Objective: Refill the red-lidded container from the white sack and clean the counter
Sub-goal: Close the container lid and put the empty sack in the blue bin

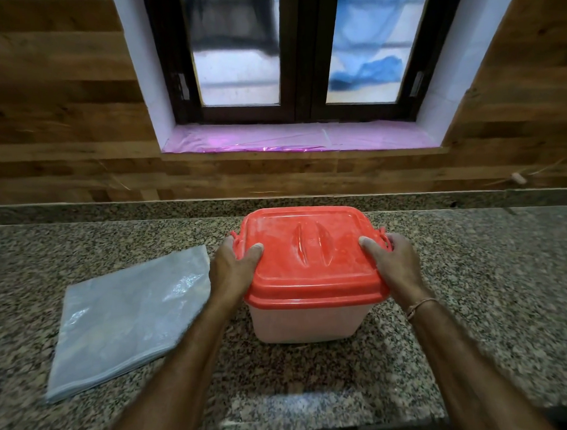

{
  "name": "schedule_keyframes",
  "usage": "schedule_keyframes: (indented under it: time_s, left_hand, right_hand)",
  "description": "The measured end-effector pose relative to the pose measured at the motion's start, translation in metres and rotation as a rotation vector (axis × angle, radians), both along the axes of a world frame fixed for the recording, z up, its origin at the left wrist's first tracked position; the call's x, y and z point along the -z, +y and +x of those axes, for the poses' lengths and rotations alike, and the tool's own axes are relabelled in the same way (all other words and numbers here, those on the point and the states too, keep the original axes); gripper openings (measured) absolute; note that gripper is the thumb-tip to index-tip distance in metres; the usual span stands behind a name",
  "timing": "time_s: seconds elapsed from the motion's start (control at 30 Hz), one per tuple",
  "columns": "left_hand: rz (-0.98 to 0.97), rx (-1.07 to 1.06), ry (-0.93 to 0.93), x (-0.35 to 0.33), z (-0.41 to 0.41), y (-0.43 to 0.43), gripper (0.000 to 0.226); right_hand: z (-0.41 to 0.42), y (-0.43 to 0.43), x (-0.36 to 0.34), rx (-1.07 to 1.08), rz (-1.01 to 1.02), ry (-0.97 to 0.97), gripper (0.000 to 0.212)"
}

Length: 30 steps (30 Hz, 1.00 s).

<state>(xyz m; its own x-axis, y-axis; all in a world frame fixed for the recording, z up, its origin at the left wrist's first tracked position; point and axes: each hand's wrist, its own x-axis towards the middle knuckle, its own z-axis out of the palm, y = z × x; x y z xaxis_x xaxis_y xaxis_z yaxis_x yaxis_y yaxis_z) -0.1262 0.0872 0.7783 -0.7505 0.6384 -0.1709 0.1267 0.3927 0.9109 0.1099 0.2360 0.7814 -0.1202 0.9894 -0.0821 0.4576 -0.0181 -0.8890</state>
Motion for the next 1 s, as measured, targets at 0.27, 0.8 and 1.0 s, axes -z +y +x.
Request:
schedule_keyframes:
  time_s: [0.27,0.8,1.0]
  left_hand:
    - [-0.212,0.109,0.393,-0.008,0.019,0.005,0.069]
    - [-0.042,-0.053,0.209,-0.015,-0.042,0.094,0.082]
    - [-0.047,-0.076,0.141,-0.021,-0.095,0.169,0.087]
  right_hand:
    - [-0.013,-0.009,-0.007,-0.191,0.247,-0.522,0.062]
    - [-0.048,0.103,-0.013,-0.192,0.053,0.033,0.072]
    - [-0.102,0.181,-0.024,-0.278,0.054,-0.048,0.068]
